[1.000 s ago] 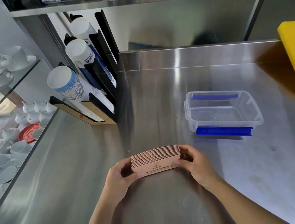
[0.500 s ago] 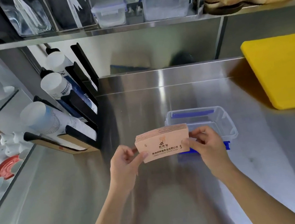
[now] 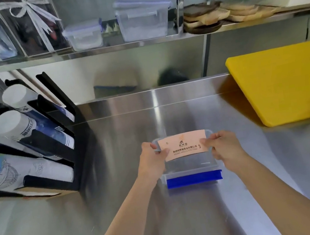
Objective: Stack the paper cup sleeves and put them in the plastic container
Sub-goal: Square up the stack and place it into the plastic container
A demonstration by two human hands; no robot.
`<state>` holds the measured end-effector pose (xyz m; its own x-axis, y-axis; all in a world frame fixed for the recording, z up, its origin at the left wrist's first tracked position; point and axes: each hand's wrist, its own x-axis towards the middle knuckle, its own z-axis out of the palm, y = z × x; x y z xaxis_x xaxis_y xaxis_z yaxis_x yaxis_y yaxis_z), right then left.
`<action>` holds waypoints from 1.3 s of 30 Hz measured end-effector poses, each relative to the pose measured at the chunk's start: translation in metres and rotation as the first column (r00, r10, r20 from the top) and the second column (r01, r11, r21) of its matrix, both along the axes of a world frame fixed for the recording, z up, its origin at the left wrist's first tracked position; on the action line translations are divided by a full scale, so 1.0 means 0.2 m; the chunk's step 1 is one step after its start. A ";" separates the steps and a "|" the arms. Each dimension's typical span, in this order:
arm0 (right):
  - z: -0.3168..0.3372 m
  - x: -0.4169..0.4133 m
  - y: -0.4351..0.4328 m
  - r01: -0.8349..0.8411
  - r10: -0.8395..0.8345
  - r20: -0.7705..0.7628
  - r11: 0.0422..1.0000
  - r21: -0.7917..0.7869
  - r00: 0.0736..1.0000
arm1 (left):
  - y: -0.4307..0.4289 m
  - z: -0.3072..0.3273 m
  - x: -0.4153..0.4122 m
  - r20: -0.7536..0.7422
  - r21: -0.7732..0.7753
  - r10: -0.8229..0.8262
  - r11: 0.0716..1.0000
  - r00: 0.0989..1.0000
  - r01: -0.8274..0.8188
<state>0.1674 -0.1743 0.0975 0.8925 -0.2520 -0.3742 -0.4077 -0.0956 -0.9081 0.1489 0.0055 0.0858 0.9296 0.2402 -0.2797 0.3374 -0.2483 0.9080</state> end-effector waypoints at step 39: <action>-0.25 0.21 0.07 -0.259 0.170 -0.235 0.866 -0.428 0.957 | -0.15 -0.17 0.26 -0.411 0.429 -0.161 0.834 0.897 0.346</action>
<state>0.2096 -0.1597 0.0470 0.8702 -0.2429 -0.4286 -0.4845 -0.5793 -0.6554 0.2015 -0.0235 0.0515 0.8407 0.1982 -0.5040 0.4654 -0.7403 0.4852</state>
